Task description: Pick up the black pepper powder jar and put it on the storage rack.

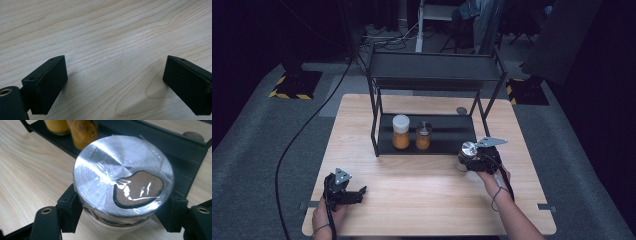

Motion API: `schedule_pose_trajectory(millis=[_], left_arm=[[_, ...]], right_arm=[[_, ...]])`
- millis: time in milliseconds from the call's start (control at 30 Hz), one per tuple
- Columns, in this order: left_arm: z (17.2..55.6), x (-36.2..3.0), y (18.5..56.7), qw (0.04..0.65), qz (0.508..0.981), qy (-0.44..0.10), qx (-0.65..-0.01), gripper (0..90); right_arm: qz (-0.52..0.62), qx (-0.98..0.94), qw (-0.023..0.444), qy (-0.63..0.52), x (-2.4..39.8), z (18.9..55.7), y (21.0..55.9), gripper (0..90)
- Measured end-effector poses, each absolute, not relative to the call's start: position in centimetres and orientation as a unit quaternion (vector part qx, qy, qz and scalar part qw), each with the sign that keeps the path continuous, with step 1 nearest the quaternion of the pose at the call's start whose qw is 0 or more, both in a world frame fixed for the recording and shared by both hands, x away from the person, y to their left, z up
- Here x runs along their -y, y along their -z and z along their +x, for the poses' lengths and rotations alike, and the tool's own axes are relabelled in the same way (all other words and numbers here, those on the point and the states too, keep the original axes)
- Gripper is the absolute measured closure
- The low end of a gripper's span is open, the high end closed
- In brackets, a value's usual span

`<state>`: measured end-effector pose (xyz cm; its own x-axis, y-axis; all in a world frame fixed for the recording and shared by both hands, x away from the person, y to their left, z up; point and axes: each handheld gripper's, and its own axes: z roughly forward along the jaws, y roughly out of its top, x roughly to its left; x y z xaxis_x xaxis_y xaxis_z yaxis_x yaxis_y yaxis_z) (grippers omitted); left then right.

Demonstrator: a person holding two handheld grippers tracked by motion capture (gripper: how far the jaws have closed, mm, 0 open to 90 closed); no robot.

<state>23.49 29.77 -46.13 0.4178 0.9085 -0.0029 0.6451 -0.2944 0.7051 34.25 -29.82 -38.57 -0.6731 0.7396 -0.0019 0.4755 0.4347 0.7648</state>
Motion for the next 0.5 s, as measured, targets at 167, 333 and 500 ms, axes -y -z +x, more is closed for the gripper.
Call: schedule_pose_trajectory(millis=[167, 333, 500], left_arm=[[23.5, -29.8, 46.1, 0.322, 0.778, -0.204, -0.499, 5.8], [23.6, -29.8, 46.1, 0.322, 0.778, -0.204, -0.499, 5.8], [23.6, -29.8, 46.1, 0.321, 0.779, -0.204, -0.499, 5.8]], right_arm=[[0.363, -0.829, 0.171, -0.390, 29.8, 34.0, 37.2, 31.1], [0.359, -0.831, 0.175, -0.388, 29.5, 34.0, 35.9, 31.1], [0.355, -0.832, 0.179, -0.388, 29.3, 34.0, 34.8, 31.2]])
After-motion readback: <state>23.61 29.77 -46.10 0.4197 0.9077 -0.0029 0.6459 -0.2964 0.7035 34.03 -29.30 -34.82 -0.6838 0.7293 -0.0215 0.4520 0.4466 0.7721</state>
